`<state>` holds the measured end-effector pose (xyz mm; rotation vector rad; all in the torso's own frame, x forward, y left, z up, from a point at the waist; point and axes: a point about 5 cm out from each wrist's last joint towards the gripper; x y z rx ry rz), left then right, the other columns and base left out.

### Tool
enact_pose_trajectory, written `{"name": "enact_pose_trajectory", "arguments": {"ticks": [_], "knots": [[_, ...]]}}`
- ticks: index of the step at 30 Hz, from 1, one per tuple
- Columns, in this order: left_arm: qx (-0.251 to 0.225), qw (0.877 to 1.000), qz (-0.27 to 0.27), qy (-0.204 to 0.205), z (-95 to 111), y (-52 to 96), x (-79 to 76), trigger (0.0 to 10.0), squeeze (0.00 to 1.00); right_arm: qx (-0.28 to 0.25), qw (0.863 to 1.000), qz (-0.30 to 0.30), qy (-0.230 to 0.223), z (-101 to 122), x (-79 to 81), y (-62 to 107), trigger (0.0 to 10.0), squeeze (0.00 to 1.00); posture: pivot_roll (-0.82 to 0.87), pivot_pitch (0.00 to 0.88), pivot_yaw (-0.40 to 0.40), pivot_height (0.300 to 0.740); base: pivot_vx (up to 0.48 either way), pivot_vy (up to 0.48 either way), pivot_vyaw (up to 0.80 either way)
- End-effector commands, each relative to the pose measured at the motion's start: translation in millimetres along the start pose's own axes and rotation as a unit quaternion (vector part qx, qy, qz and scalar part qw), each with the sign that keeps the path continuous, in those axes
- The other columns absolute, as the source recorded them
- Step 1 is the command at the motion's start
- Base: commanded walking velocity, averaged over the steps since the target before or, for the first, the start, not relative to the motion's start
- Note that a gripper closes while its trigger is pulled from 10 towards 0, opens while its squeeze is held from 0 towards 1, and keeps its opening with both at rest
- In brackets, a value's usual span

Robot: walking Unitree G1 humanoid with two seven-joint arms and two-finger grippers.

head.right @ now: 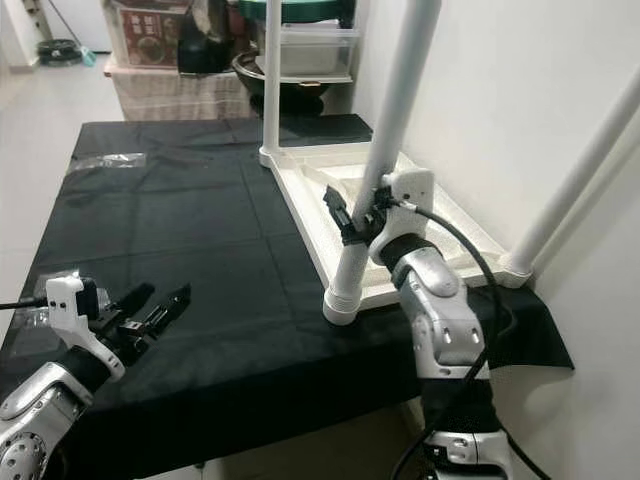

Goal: Building children table

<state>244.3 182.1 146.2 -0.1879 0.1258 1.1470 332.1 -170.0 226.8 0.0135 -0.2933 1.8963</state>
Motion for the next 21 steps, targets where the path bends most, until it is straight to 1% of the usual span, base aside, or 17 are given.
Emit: {"name": "enact_pose_trajectory", "arguments": {"ticks": [1,4,6,8,11,17,21], "knots": [[0.011,1.0,-0.005,0.003,-4.5,-0.1,-0.3,10.0,0.0,-0.004,1.0,0.009,0.0,2.9,-2.3,-1.6,10.0,0.0,0.02,0.0,-0.072,0.74,0.0,0.0,0.0],[0.012,1.0,-0.004,0.004,-4.8,0.9,-0.1,10.0,0.0,-0.006,1.0,0.022,-0.001,5.4,-3.9,-2.2,10.0,0.0,0.03,0.0,-0.072,0.74,0.0,0.0,0.0],[0.012,1.0,-0.003,0.004,-4.6,1.1,0.0,10.0,0.0,-0.008,0.999,0.047,-0.011,7.6,-2.7,-1.4,10.0,0.0,0.02,0.0,-0.071,0.74,0.0,0.0,0.0],[0.012,1.0,-0.003,0.004,-4.7,1.1,0.0,10.0,0.0,-0.007,0.999,0.052,-0.014,7.4,-2.5,-1.2,10.0,0.0,0.02,0.0,-0.071,0.74,0.0,0.0,0.0],[0.013,1.0,-0.004,0.004,-4.5,1.0,0.0,10.0,0.0,-0.005,0.998,0.057,-0.012,7.3,-4.9,-1.0,10.0,0.0,0.02,0.0,-0.069,0.74,0.0,0.0,0.0],[0.013,1.0,-0.005,0.005,-4.5,0.5,0.0,10.0,0.0,-0.011,0.996,0.089,-0.015,13.1,-9.1,-3.0,10.0,0.0,0.02,0.0,-0.068,0.74,0.0,0.0,0.0],[0.013,1.0,-0.005,0.005,-4.4,0.8,-0.2,10.0,0.0,-0.006,0.995,0.099,-0.004,14.0,-14.2,-4.4,10.0,0.0,0.02,0.0,-0.071,0.74,0.0,0.0,0.0]]}}
Point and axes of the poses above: a point about 5 cm out from each wrist's last joint towards the gripper, its own y axis pointing back from the gripper into the wrist, its own z axis along the axis of the wrist's last joint, x = y × z, and after that the axes turned 10 degrees about -y, right-handed
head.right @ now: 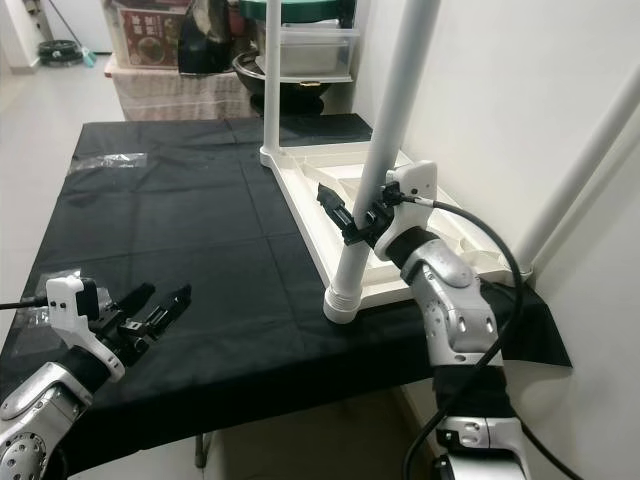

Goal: Building children table

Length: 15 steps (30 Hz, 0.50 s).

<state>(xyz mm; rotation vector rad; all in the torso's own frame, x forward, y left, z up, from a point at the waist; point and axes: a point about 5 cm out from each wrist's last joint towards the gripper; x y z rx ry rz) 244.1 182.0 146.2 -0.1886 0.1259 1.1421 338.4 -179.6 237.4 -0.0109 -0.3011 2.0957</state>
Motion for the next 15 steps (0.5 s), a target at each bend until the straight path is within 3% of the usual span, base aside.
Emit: {"name": "enact_pose_trajectory", "arguments": {"ticks": [1,15], "knots": [[0.013,1.0,-0.003,0.005,-4.3,0.8,0.0,10.0,0.0,-0.008,1.0,0.0,-0.002,2.4,-5.4,1.6,10.0,0.0,0.02,0.0,-0.071,0.74,0.0,0.0,0.0],[0.017,1.0,-0.004,0.006,-5.3,2.5,-0.2,10.0,0.0,0.018,0.999,0.041,0.015,3.0,-15.6,7.7,10.0,0.0,0.02,0.0,-0.065,0.74,0.0,0.0,0.0]]}}
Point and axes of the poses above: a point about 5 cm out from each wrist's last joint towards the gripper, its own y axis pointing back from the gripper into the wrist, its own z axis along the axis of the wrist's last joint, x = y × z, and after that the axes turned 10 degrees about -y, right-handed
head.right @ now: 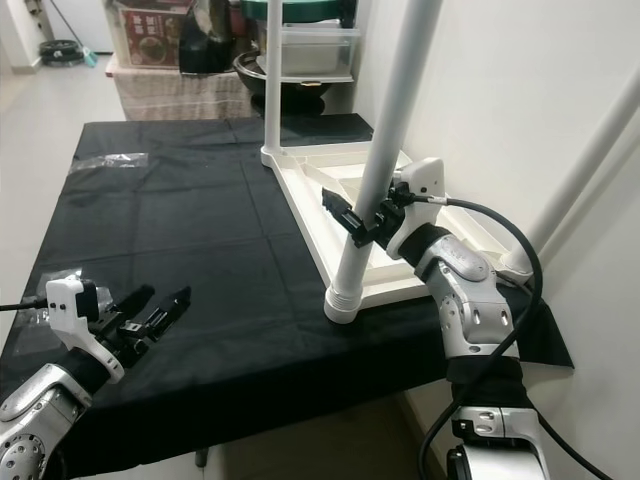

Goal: Building children table

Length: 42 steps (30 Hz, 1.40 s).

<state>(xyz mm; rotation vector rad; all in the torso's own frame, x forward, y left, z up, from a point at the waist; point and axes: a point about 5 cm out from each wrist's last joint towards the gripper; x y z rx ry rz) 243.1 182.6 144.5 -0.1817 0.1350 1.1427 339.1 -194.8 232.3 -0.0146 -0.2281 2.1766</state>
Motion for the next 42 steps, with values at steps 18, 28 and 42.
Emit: {"name": "enact_pose_trajectory", "arguments": {"ticks": [18,28,42], "knots": [[0.011,1.0,-0.005,0.005,-3.8,0.7,-0.4,10.0,0.0,0.002,0.998,0.061,-0.014,5.8,-15.6,-1.8,10.0,0.0,0.03,0.0,-0.071,0.74,0.0,0.0,0.0],[0.012,1.0,-0.005,0.006,-4.1,1.3,-1.1,10.0,0.0,0.011,0.997,0.07,-0.008,5.6,-23.6,-1.7,10.0,0.0,0.02,0.0,-0.07,0.74,0.0,0.0,0.0],[0.011,1.0,-0.006,0.007,-4.6,1.0,-1.5,10.0,0.0,0.01,0.995,0.102,-0.008,11.5,-25.0,-6.0,7.7,0.0,0.03,0.0,-0.076,0.74,0.0,0.0,0.0]]}}
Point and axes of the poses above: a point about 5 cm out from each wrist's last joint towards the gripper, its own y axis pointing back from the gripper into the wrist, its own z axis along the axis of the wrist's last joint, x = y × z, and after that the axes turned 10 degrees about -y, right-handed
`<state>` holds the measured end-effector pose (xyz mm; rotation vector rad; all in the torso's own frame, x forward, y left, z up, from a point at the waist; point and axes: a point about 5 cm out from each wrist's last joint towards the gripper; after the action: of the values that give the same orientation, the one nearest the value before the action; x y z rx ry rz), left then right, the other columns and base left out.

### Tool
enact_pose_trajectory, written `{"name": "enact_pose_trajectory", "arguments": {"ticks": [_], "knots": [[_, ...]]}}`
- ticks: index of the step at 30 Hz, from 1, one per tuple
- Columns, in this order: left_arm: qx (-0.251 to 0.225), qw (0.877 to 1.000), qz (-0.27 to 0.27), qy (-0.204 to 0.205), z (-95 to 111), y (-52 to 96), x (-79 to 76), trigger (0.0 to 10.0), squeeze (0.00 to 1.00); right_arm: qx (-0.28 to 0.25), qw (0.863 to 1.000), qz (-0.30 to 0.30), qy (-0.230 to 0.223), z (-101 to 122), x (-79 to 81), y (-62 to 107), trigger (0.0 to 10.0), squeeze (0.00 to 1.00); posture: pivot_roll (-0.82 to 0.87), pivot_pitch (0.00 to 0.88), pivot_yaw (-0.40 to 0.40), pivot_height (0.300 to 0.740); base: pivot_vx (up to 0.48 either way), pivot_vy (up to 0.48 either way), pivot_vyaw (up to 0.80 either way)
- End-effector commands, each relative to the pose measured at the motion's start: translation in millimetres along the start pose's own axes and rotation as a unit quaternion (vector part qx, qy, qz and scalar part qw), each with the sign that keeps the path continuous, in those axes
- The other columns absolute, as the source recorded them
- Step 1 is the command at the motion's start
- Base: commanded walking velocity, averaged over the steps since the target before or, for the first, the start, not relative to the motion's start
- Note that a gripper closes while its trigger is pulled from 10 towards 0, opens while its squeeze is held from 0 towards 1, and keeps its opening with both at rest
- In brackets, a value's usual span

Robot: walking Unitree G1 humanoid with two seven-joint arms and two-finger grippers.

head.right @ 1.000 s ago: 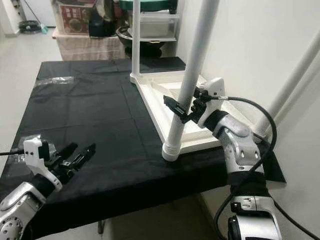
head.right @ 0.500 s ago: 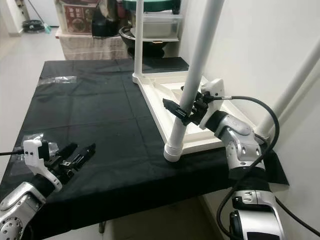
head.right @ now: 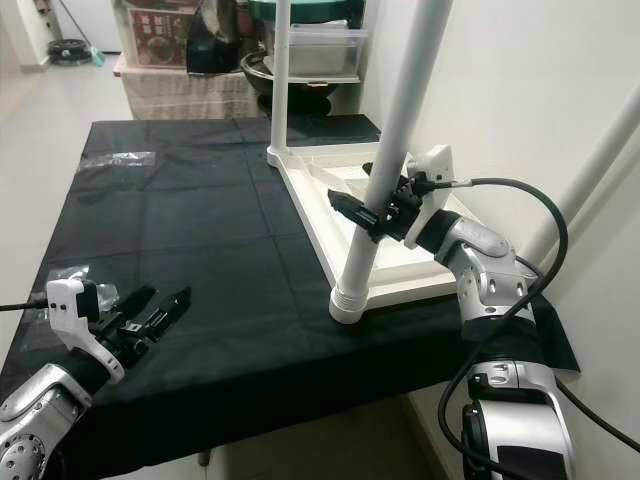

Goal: Building children table

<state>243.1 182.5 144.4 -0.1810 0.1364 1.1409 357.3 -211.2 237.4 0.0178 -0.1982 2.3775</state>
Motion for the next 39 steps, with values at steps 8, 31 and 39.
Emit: {"name": "enact_pose_trajectory", "arguments": {"ticks": [8,31,39], "knots": [[0.01,1.0,-0.006,0.005,-4.0,0.6,-0.6,10.0,0.0,-0.007,1.0,0.008,0.001,2.2,-3.6,2.5,0.0,0.0,0.03,0.0,-0.076,0.74,0.0,0.0,0.0],[0.011,1.0,-0.007,0.006,-5.8,0.0,-1.9,10.0,0.0,0.071,0.997,-0.022,-0.005,-26.8,-1.3,-2.5,0.0,0.0,0.03,0.0,-0.08,0.74,0.0,0.0,0.0],[0.01,1.0,-0.005,0.007,-6.2,0.9,-1.9,10.0,0.0,0.099,0.991,-0.089,-0.013,-43.4,1.3,-7.7,0.0,0.0,0.03,0.0,-0.086,0.74,0.0,0.0,0.0]]}}
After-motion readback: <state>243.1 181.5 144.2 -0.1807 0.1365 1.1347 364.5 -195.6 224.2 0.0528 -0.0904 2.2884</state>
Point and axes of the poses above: a point about 5 cm out from each wrist's last joint towards the gripper, its own y axis pointing back from the gripper into the wrist, its own z axis along the axis of the wrist's last joint, x = y × z, and after that the axes turned 10 degrees about -y, right-handed
